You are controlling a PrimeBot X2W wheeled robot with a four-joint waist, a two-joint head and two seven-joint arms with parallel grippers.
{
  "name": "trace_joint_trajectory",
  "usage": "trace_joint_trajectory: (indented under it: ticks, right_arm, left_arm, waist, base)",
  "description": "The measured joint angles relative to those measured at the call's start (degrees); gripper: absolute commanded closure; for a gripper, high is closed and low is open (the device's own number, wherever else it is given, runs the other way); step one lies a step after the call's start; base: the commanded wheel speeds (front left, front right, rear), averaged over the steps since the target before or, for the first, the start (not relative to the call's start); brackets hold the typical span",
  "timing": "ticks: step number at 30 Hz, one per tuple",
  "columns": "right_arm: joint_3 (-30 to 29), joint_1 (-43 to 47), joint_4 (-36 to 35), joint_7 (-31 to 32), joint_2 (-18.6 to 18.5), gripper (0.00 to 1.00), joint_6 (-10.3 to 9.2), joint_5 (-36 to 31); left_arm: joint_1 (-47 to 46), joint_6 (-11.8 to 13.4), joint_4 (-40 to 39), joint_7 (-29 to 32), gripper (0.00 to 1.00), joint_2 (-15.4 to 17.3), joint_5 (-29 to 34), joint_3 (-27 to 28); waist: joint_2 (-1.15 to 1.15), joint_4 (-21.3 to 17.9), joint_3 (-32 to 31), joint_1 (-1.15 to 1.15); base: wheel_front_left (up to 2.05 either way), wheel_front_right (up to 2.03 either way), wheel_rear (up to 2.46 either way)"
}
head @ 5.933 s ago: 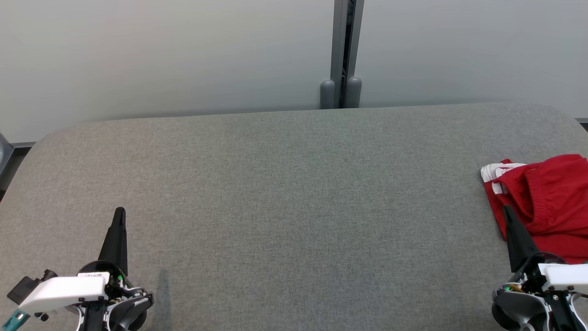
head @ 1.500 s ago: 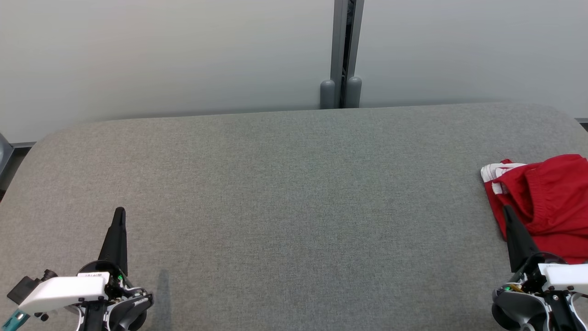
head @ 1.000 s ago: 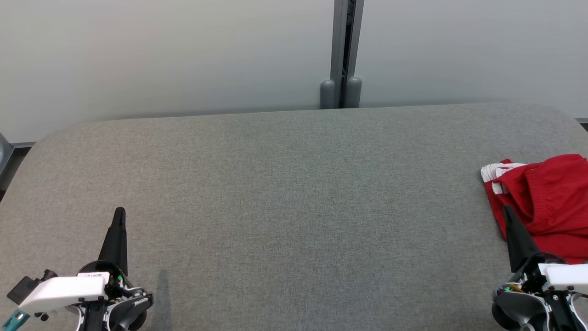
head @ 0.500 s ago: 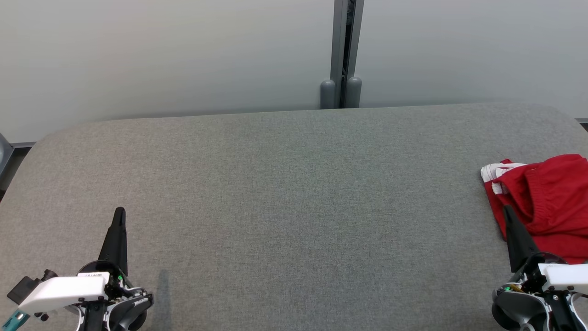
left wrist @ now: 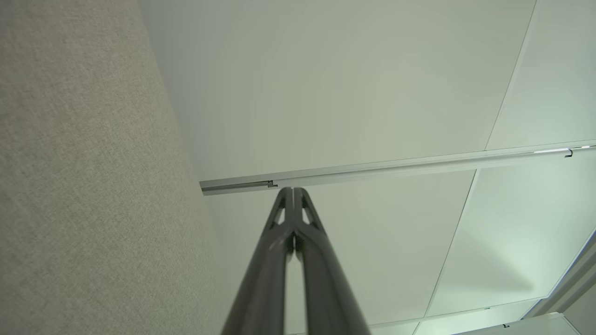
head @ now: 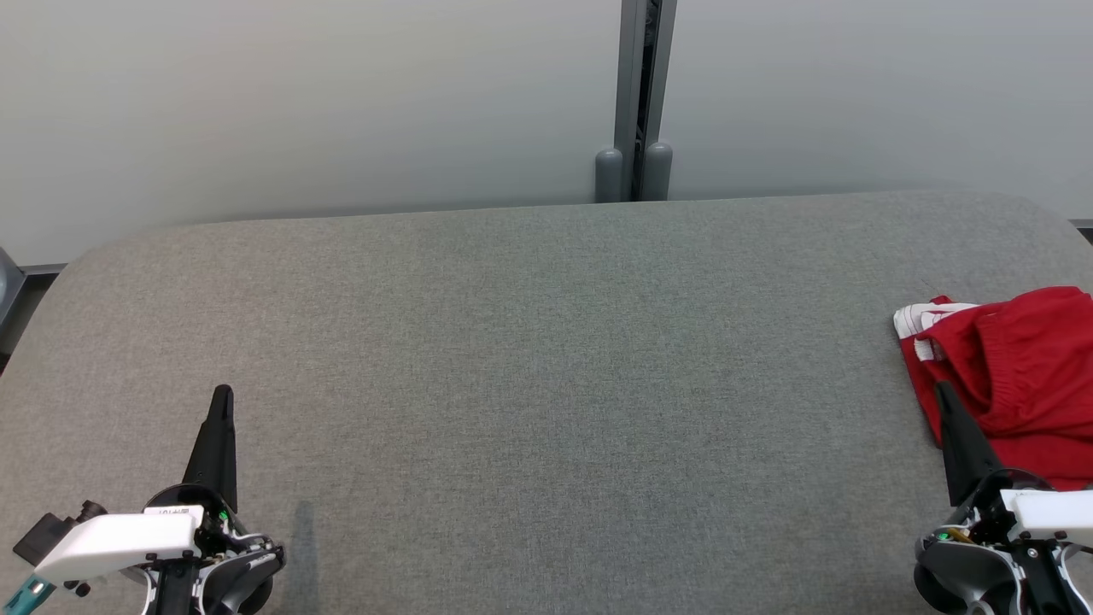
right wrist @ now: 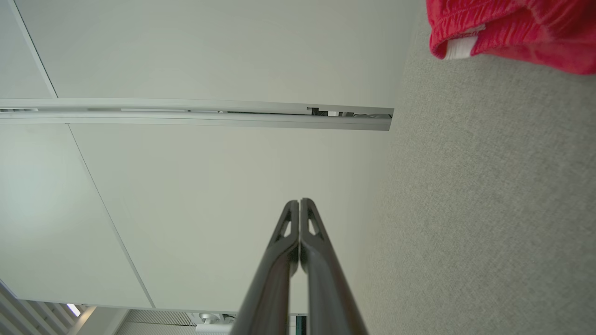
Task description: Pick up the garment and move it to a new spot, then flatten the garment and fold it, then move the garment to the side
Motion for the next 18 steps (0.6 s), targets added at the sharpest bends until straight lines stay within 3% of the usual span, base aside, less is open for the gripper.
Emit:
trace_joint_trajectory:
  ticks: [18]
  right_arm:
    - [0.0, 0.0, 0.0, 0.0, 0.0, 1.00, 0.00, 0.0]
  left_arm:
    - [0.0, 0.0, 0.0, 0.0, 1.00, 0.0, 0.0, 0.0]
  waist:
    - [0.00, 0.0, 0.0, 0.00]
  base:
    - [0.00, 0.00, 0.00]
